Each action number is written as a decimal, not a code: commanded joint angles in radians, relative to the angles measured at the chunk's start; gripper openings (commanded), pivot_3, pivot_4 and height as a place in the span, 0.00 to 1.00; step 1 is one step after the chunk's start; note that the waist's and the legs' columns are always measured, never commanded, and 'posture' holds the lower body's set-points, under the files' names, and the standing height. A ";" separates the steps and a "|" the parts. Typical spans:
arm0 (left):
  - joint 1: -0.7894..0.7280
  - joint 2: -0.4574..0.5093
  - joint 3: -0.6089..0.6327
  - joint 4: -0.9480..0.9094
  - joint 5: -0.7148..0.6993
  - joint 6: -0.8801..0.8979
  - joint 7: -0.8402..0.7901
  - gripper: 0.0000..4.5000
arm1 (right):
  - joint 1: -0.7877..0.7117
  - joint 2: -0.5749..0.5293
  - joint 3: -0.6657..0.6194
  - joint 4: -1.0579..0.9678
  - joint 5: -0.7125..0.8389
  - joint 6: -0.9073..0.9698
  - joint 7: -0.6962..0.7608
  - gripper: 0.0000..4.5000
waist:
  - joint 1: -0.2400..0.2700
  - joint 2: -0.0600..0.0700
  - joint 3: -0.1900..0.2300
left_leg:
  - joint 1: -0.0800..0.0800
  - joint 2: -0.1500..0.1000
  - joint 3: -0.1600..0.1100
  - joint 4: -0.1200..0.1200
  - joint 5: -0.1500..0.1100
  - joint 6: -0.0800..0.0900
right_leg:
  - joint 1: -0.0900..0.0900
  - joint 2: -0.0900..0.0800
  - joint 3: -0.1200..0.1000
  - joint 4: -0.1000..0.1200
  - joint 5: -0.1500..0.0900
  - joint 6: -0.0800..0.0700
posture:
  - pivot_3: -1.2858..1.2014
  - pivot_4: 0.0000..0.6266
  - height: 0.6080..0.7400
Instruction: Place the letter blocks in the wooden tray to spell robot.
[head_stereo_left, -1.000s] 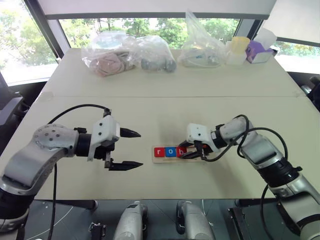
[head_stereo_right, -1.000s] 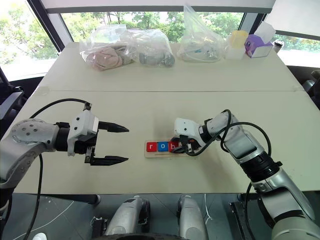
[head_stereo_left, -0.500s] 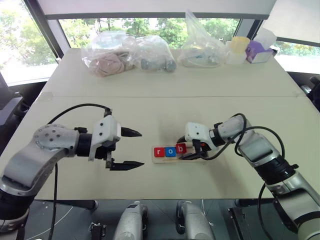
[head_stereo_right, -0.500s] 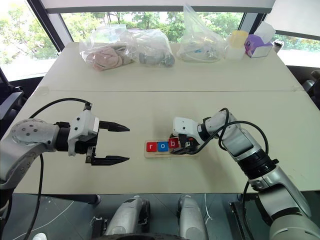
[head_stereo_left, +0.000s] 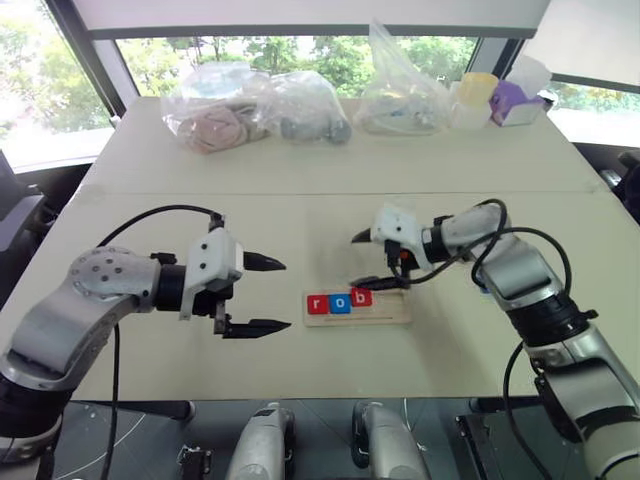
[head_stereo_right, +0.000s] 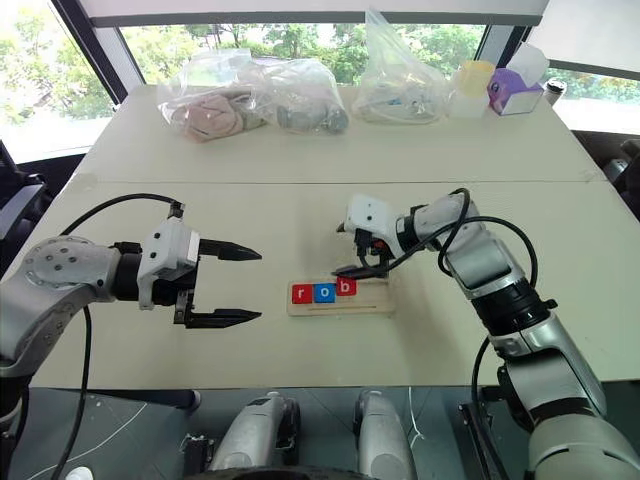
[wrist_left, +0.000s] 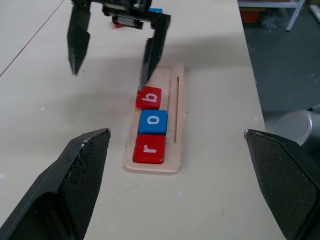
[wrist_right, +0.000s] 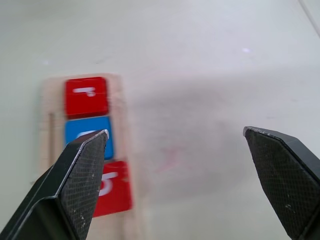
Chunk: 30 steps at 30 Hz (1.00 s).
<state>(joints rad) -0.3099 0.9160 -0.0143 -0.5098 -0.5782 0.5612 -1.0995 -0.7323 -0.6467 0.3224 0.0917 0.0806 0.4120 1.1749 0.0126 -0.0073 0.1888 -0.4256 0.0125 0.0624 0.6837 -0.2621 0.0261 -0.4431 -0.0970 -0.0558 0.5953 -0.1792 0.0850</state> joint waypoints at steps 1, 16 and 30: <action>-0.010 -0.003 0.017 -0.011 -0.002 -0.015 0.000 1.00 | -0.004 0.000 -0.005 0.065 -0.059 -0.101 -0.053 0.99 | -0.001 0.000 0.000 | 0.000 0.000 0.000 0.000 0.000 0.000 | 0.000 0.000 0.000 0.000 0.000 0.000 | 0.52 0.24 1.00; -0.007 -0.001 0.020 -0.001 0.005 -0.023 -0.011 1.00 | 0.046 0.020 -0.003 0.093 -0.096 -0.177 -0.065 0.99 | -0.008 0.000 0.000 | 0.000 0.000 0.001 0.000 0.000 0.000 | 0.000 0.000 0.000 0.000 0.000 0.000 | 0.52 0.24 1.00; -0.021 -0.012 -0.002 0.014 0.012 -0.039 -0.019 1.00 | 0.066 0.004 -0.019 0.019 -0.090 -0.136 -0.053 0.99 | -0.007 0.000 0.000 | 0.000 0.000 0.000 0.000 0.000 0.000 | 0.000 0.000 0.000 0.000 0.000 0.000 | 0.52 0.24 1.00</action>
<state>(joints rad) -0.3158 0.9031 -0.0238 -0.4858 -0.5736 0.5382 -1.1141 -0.6664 -0.6297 0.3365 0.1535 -0.0246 0.2776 1.1192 0.0051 -0.0073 0.1889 -0.4253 0.0127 0.0628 0.6838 -0.2618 0.0259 -0.4431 -0.0967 -0.0555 0.5958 -0.1791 0.0851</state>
